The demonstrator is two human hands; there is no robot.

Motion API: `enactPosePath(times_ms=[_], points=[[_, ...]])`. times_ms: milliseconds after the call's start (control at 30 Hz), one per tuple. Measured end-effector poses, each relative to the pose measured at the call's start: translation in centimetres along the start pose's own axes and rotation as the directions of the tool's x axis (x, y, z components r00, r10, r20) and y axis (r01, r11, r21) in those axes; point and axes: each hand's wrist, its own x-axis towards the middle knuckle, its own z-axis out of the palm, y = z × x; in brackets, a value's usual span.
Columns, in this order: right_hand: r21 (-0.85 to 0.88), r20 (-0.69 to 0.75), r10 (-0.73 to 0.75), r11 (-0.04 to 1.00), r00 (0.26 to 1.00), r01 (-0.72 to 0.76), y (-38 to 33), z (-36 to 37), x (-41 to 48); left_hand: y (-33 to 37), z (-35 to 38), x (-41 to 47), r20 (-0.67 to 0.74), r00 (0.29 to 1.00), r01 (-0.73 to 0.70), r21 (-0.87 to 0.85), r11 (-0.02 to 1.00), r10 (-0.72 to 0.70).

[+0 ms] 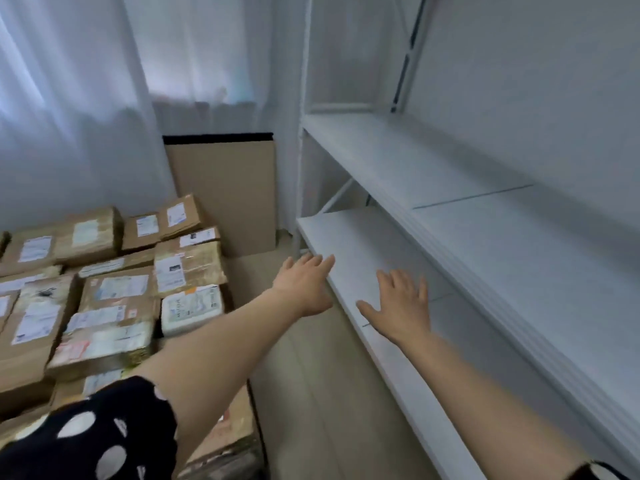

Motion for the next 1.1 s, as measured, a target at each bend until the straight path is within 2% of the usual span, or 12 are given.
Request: enactPosePath(times_ms=[200, 333, 433, 533, 733, 867, 967, 1033, 1100], points=[[-0.045, -0.182, 0.192, 0.978, 0.964, -0.203, 8.0, -5.6, -10.0, 11.8, -2.1, -3.3, -0.104, 0.96, -0.25, 0.091, 0.964, 0.259], [-0.007, -0.29, 0.336, 0.936, 0.896, -0.353, 11.5, -9.8, -17.5, 19.1, -4.3, -6.2, -0.157, 0.883, -0.425, 0.134, 0.895, 0.443], [0.028, -0.345, 0.476, 0.867, 0.809, -0.498, 13.6, -12.6, -24.6, 24.6, -5.9, -9.1, -0.236, 0.768, -0.575, 0.154, 0.804, 0.595], [0.005, -0.411, 0.568, 0.783, 0.713, -0.622, 15.1, -15.2, -31.6, 29.6, -7.2, -12.9, -0.33, 0.619, -0.717, 0.132, 0.684, 0.712], [-0.011, -0.522, 0.682, 0.595, 0.512, -0.803, 16.7, -21.1, -45.7, 39.0, -10.2, -22.5, -0.467, 0.346, -0.913, 0.031, 0.406, 0.814], [0.002, -0.594, 0.712, 0.468, 0.375, -0.884, 18.9, -24.0, -55.6, 45.9, -11.7, -30.0, -0.541, 0.126, -0.978, 0.072, 0.195, 0.832], [0.05, -0.621, 0.735, 0.382, 0.271, -0.923, 21.0, -25.9, -62.8, 51.4, -12.5, -36.3, -0.557, -0.003, -0.984, 0.15, 0.097, 0.83], [0.067, -0.638, 0.739, 0.332, 0.216, -0.941, 22.5, -27.1, -68.0, 55.8, -12.8, -40.6, -0.57, -0.061, -0.981, 0.185, 0.055, 0.819], [0.055, -0.641, 0.745, 0.282, 0.183, -0.958, 24.3, -28.2, -73.9, 60.4, -12.8, -45.0, -0.582, -0.091, -0.98, 0.197, 0.031, 0.808]])
